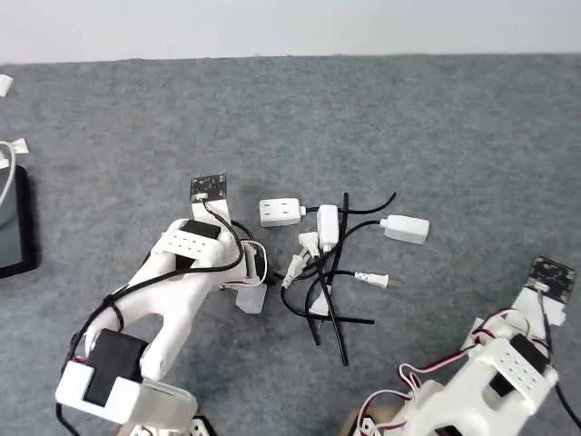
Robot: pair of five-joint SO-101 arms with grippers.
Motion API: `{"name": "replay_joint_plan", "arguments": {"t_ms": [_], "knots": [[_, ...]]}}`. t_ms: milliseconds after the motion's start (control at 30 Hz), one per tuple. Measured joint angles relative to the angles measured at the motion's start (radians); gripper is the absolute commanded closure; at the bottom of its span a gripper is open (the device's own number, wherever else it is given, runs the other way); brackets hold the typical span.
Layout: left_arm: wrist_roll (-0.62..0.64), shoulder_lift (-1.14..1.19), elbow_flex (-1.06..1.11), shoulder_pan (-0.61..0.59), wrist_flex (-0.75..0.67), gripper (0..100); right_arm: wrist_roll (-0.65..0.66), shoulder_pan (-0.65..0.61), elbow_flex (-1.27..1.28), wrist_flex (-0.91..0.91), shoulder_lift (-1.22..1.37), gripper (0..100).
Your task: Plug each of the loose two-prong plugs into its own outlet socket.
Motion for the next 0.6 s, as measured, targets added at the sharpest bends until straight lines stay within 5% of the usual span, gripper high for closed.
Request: {"name": "replay_joint_plan", "arguments": {"t_ms": [600], "knots": [[-0.371, 0.0, -0.161, -0.074, 0.012, 75, 0.028, 0.0, 0.014, 0.0, 0.0, 98.7]]}}
